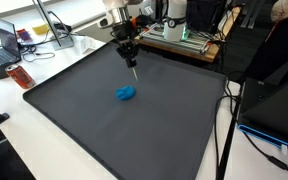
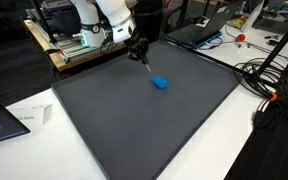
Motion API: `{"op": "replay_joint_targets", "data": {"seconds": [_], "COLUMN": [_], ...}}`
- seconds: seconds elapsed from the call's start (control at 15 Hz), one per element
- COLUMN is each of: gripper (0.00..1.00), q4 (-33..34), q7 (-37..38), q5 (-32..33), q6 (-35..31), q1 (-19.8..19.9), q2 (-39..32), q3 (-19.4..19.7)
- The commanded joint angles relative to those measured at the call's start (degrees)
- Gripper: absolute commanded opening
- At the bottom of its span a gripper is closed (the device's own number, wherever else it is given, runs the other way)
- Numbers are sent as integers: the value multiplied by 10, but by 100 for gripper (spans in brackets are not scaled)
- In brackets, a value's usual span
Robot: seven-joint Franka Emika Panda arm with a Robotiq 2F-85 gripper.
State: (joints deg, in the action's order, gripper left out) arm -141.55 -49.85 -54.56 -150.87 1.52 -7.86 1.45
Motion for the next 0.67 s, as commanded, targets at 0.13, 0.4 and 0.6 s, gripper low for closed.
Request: {"op": "replay_joint_targets", "data": {"seconds": [0.13,0.4,0.6], "gripper": [3,3,3], "q4": [68,105,129], "q7": [91,114,130], "q5": [77,62,55], "q6": [178,189,177], "q1": [49,54,57], "q2": [33,2,-32], "q3": [32,34,32]}}
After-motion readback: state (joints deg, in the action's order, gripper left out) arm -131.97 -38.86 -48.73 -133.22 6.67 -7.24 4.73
